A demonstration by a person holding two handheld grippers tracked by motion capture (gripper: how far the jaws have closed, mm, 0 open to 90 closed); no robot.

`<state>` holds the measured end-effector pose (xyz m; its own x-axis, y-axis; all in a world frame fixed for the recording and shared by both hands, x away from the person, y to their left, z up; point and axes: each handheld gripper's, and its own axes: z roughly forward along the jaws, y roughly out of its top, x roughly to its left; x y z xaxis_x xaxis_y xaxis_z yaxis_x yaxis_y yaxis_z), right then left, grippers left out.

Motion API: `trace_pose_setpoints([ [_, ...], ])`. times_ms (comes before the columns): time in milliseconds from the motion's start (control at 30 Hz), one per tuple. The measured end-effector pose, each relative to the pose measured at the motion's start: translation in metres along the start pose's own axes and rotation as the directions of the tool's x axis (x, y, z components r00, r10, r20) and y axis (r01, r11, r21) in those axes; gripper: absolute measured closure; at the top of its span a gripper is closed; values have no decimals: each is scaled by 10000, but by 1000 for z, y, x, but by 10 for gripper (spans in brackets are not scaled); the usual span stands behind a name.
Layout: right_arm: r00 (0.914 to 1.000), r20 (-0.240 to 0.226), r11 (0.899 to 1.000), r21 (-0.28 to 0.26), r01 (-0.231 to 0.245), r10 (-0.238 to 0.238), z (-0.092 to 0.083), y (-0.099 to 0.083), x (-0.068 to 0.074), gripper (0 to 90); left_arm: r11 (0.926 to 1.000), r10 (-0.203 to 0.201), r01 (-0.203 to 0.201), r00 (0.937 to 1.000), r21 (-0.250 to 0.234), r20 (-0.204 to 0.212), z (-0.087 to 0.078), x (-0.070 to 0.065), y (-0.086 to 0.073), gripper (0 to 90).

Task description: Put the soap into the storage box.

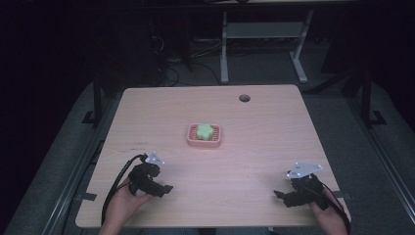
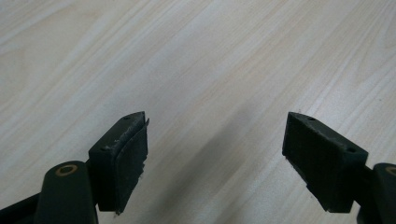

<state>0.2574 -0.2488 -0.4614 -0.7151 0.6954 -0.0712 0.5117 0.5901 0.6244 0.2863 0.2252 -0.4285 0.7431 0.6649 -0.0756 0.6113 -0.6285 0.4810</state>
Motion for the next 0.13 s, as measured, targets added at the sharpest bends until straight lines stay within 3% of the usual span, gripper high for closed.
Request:
trace_pose_setpoints([
  [133,10000,32,10000,-52,31,-31,-1,0,0,140,10000,-19,19,9999,54,110,4,-3,-6,219],
])
